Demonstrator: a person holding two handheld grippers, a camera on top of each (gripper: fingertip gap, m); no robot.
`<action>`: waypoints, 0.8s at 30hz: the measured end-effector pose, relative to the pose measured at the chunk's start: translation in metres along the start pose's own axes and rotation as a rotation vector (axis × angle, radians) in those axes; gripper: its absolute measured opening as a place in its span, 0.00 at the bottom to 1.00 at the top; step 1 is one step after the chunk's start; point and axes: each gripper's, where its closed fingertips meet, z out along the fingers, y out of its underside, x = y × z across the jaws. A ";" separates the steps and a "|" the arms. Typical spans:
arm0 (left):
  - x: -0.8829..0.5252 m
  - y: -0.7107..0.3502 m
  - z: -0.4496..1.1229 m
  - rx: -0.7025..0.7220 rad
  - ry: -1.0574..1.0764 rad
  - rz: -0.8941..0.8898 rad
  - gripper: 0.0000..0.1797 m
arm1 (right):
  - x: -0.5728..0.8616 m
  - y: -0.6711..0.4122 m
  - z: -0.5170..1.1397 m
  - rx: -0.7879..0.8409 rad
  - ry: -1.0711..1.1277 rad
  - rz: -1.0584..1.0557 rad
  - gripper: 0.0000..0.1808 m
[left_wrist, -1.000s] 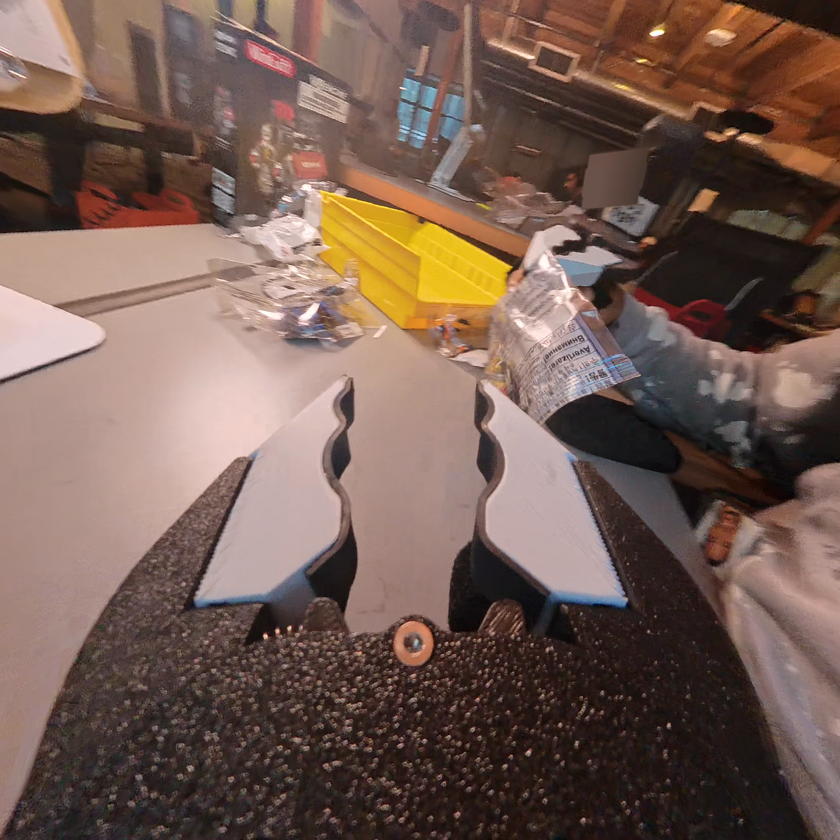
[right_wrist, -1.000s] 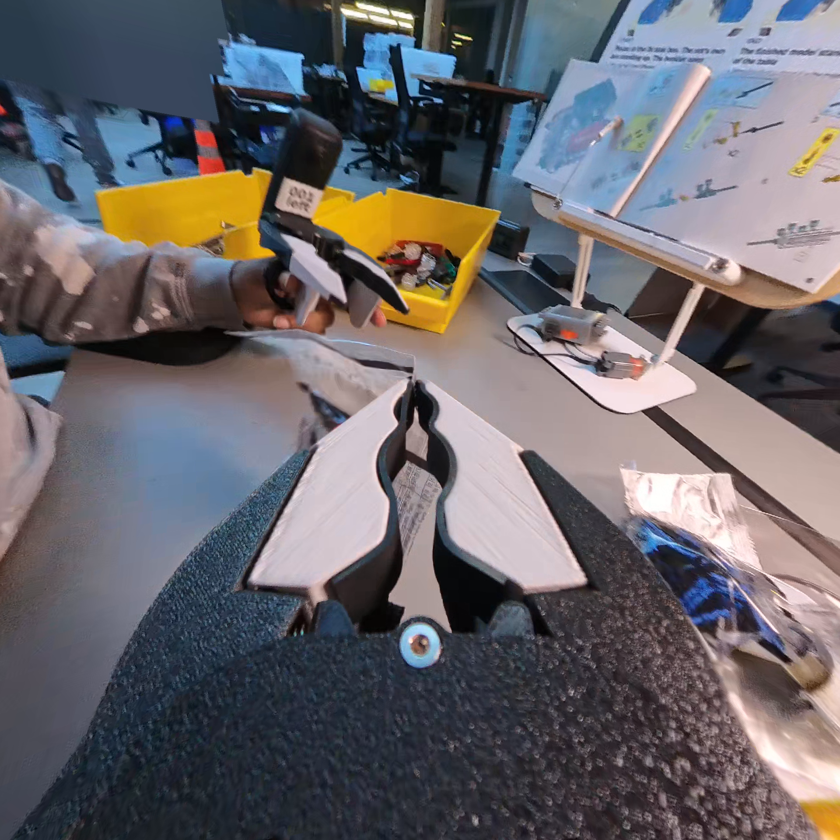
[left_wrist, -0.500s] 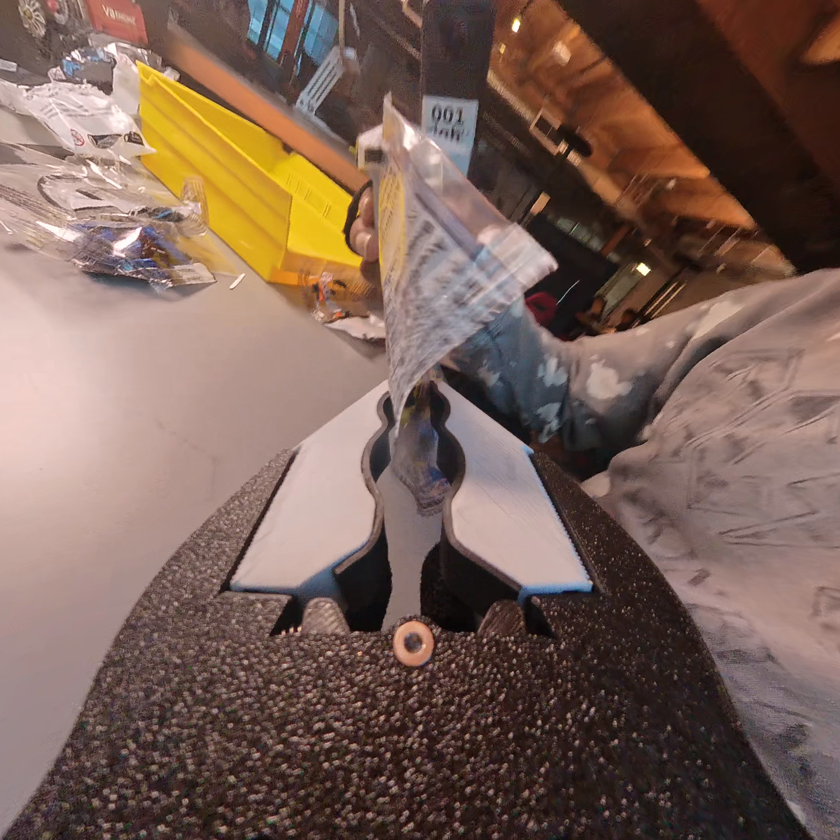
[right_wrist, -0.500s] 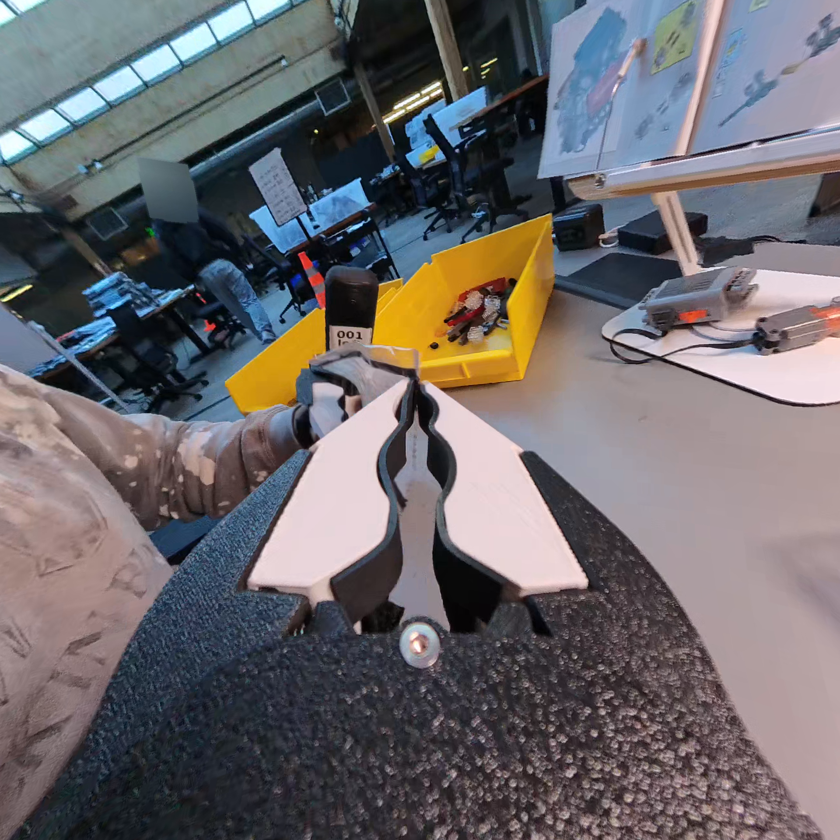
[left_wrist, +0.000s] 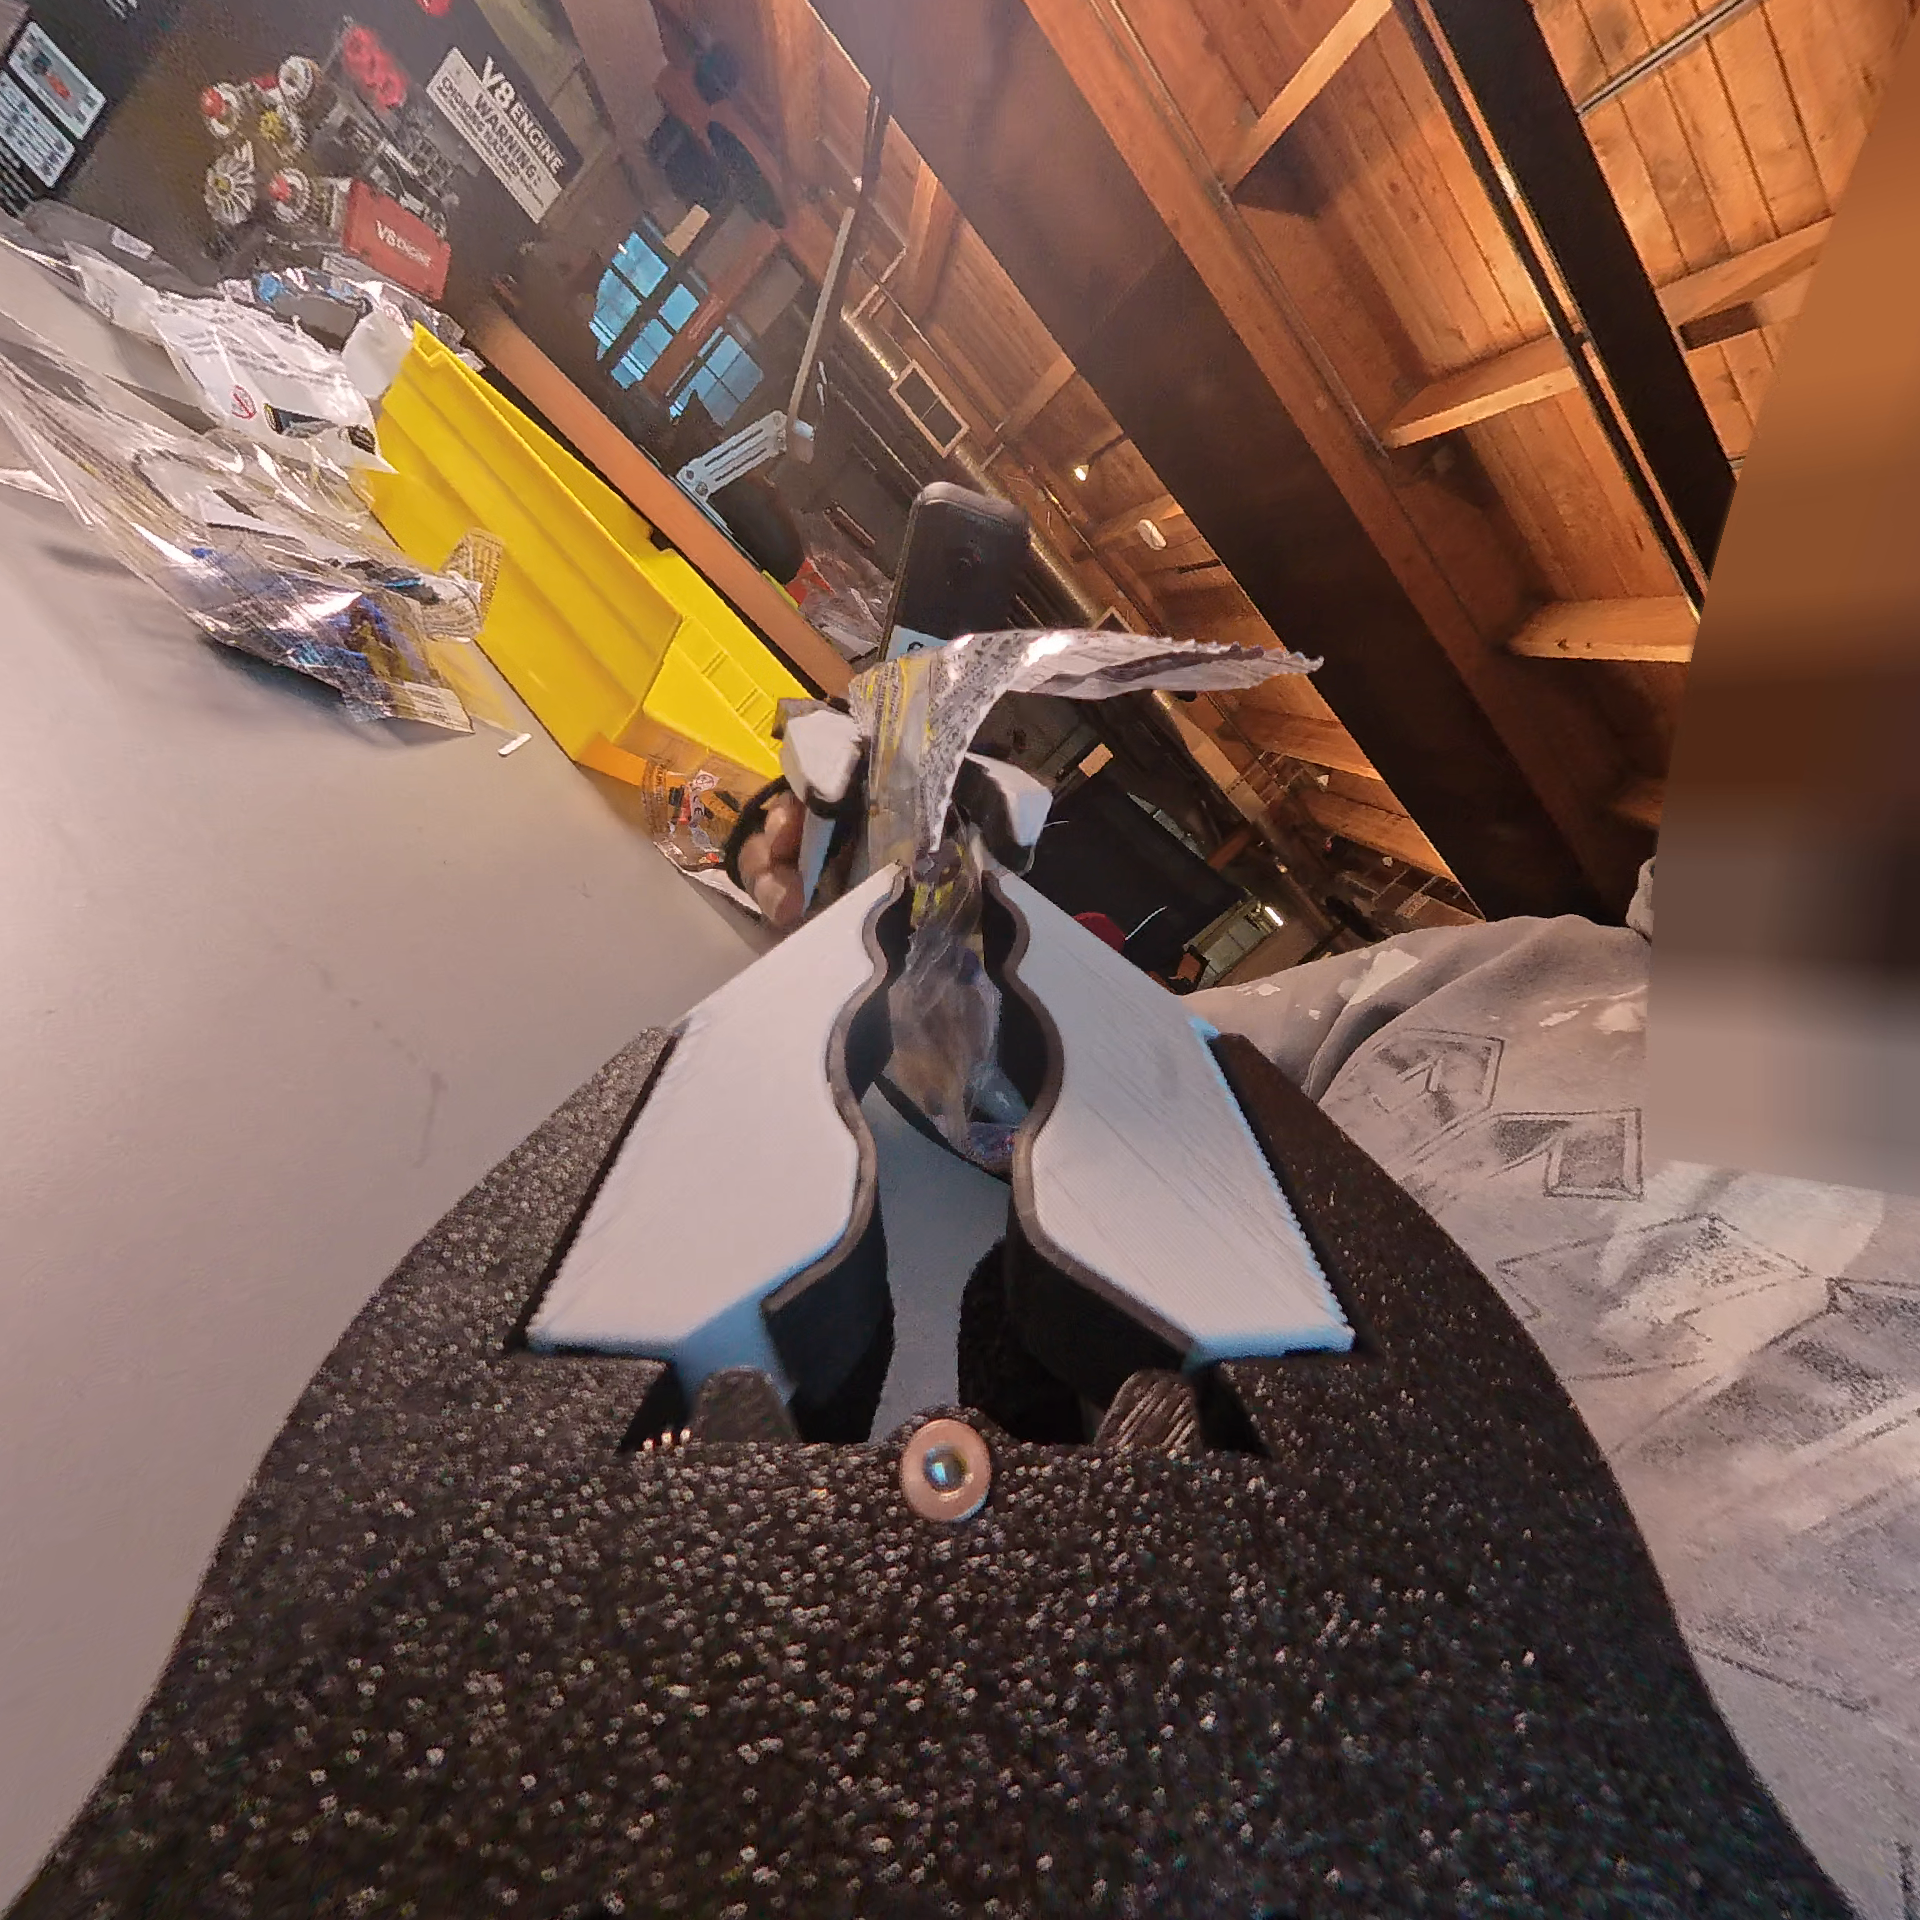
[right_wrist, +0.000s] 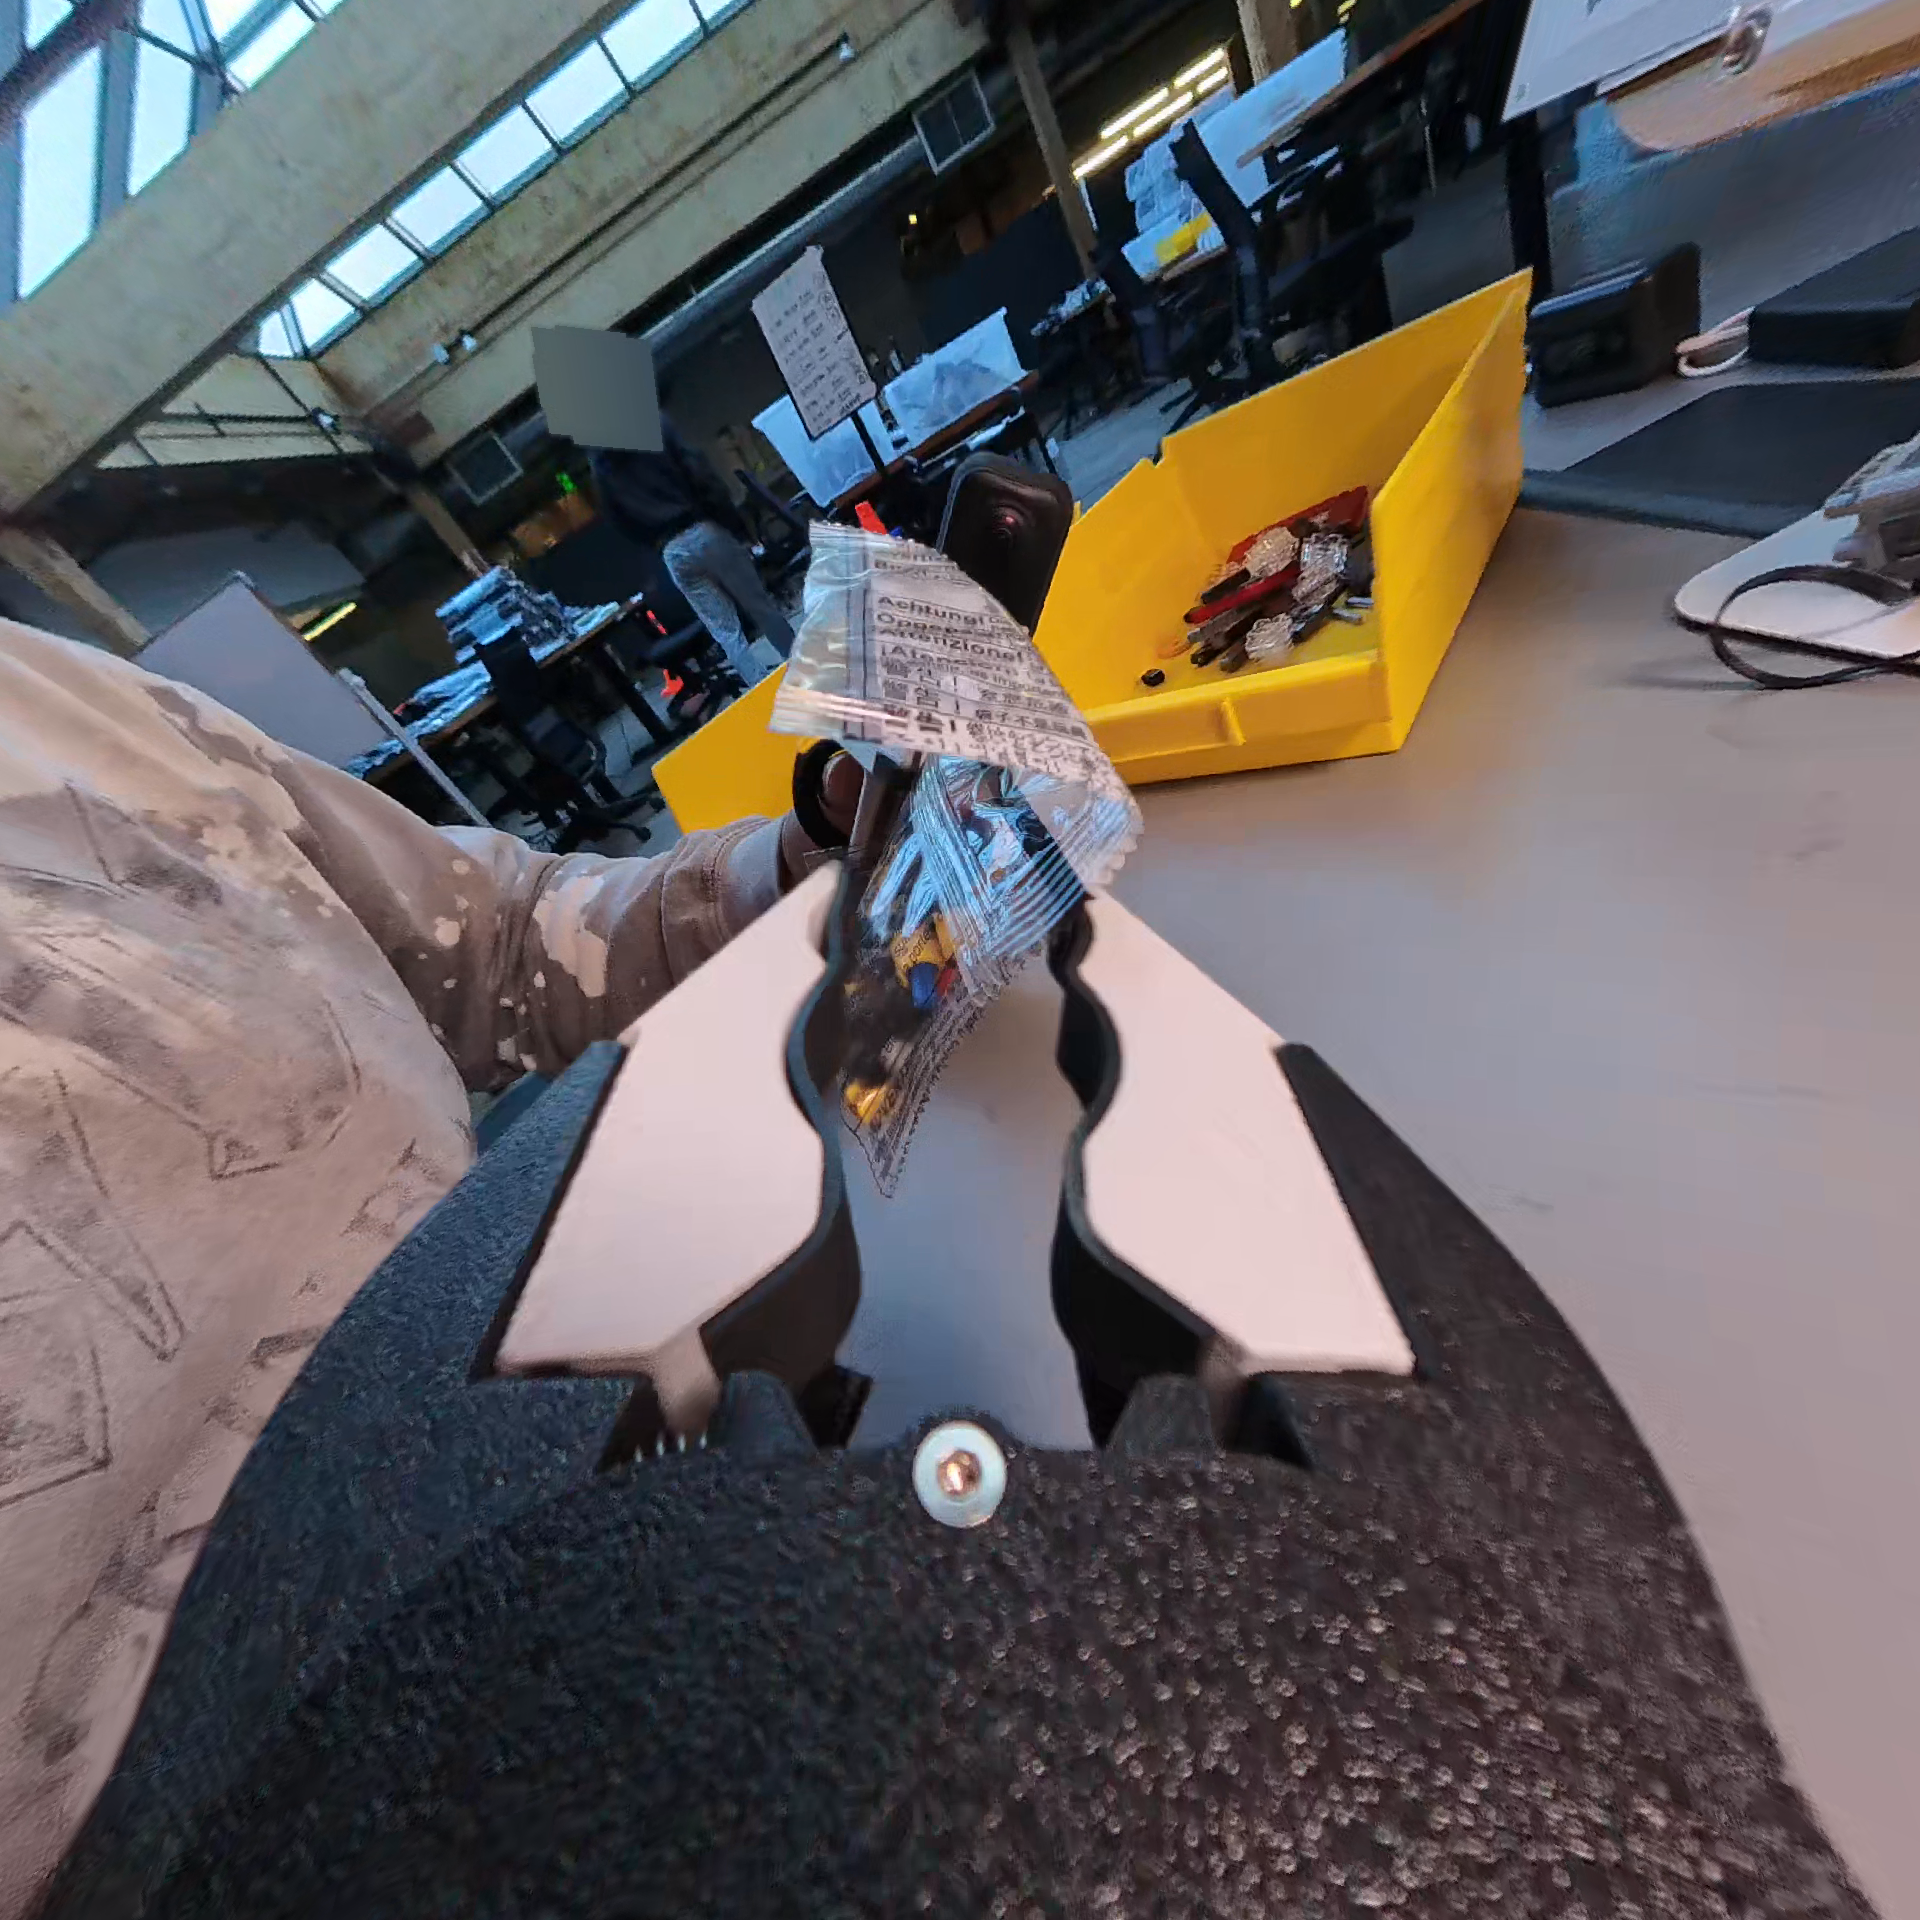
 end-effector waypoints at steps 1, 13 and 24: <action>0.001 0.001 -0.001 -0.006 0.004 -0.003 0.05 | -0.001 0.000 0.003 0.022 -0.008 -0.004 0.11; -0.016 0.016 -0.004 -0.118 -0.124 0.140 0.16 | 0.016 0.004 0.000 0.118 -0.094 0.288 0.00; -0.016 0.003 -0.015 -0.024 -0.141 0.094 0.00 | 0.012 0.036 0.006 -0.129 -0.021 -0.027 0.00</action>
